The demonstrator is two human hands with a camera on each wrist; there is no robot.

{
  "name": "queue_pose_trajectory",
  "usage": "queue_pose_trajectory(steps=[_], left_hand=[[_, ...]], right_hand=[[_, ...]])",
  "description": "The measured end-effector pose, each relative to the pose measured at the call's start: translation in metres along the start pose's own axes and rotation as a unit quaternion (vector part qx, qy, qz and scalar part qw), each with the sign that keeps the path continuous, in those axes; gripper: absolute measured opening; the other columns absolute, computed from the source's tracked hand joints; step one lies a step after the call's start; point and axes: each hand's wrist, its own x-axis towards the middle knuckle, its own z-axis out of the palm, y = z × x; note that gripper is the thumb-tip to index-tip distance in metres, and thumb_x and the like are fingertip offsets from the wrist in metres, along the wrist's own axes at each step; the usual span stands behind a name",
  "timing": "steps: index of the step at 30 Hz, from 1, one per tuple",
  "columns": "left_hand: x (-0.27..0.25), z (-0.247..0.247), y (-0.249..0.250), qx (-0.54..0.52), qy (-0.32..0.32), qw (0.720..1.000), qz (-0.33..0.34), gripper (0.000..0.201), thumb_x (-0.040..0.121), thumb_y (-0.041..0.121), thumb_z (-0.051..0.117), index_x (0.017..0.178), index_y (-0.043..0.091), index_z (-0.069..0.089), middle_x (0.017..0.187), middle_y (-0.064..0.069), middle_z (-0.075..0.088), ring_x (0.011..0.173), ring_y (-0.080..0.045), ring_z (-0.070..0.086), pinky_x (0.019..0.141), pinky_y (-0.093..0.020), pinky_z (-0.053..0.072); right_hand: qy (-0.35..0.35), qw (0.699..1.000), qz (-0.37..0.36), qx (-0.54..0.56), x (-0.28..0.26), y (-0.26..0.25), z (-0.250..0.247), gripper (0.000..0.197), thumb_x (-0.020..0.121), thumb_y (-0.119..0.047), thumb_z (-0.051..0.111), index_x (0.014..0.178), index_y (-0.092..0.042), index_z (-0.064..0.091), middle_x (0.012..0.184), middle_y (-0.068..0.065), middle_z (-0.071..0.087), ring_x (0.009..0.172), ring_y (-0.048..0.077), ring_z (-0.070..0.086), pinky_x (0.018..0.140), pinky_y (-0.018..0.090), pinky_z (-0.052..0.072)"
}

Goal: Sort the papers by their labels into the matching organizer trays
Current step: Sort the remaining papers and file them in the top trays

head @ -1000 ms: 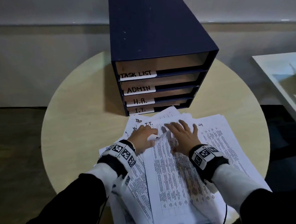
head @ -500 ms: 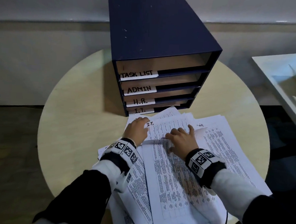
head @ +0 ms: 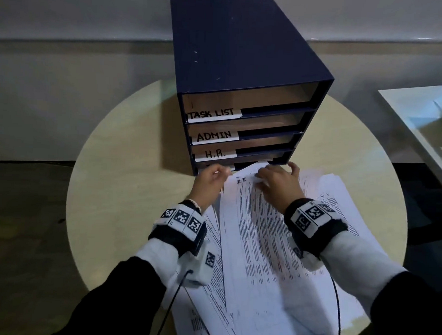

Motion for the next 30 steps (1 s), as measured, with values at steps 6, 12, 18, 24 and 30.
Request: queue_pose_trajectory(steps=[6,12,18,24,30], left_hand=[[-0.011,0.019,-0.001,-0.022,-0.002,1.0,-0.004,0.027,0.09,0.03,0.059,0.114,0.018,0.057,0.111,-0.001,0.065,0.101,-0.016,0.063,0.093,-0.034,0.049],[-0.01,0.008,0.034,-0.039,0.071,0.995,0.051,0.029,0.095,0.014,0.047,0.12,0.003,0.057,0.116,-0.016,0.065,0.108,-0.03,0.062,0.094,-0.049,0.049],[-0.036,-0.016,0.094,-0.078,0.065,0.978,0.184,0.026,0.091,0.019,0.053,0.108,0.001,0.06,0.092,-0.002,0.067,0.082,-0.016,0.066,0.075,-0.033,0.057],[-0.054,-0.01,0.109,-0.134,0.054,0.959,0.243,0.02,0.076,0.03,0.059,0.093,0.02,0.059,0.079,0.018,0.071,0.084,-0.002,0.067,0.086,-0.028,0.055],[-0.047,0.002,0.06,-0.079,0.053,0.986,0.137,0.028,0.087,0.041,0.051,0.106,0.02,0.053,0.112,-0.006,0.064,0.106,-0.023,0.062,0.097,-0.048,0.048]], right_hand=[[0.124,0.983,0.074,0.116,0.006,-0.004,-0.02,0.013,0.085,-0.016,0.062,0.093,-0.006,0.06,0.096,0.009,0.063,0.099,0.027,0.057,0.1,0.038,0.021],[0.263,0.895,0.258,0.253,-0.01,0.024,-0.043,0.076,0.071,-0.031,0.075,0.133,-0.009,0.038,0.138,0.011,0.038,0.131,0.025,0.033,0.109,0.04,0.022],[0.228,0.711,0.171,0.643,-0.027,0.041,-0.079,0.016,0.08,-0.01,0.066,0.096,-0.008,0.065,0.085,-0.004,0.075,0.081,0.01,0.069,0.074,0.024,0.055],[0.344,0.685,0.07,0.639,-0.038,0.028,-0.104,0.012,0.078,-0.006,0.065,0.079,-0.018,0.067,0.075,-0.013,0.072,0.074,0.002,0.065,0.072,0.019,0.051],[0.29,0.731,0.162,0.596,-0.05,0.03,-0.062,0.015,0.083,-0.003,0.065,0.089,-0.017,0.064,0.071,-0.019,0.071,0.07,-0.002,0.066,0.066,0.016,0.053]])
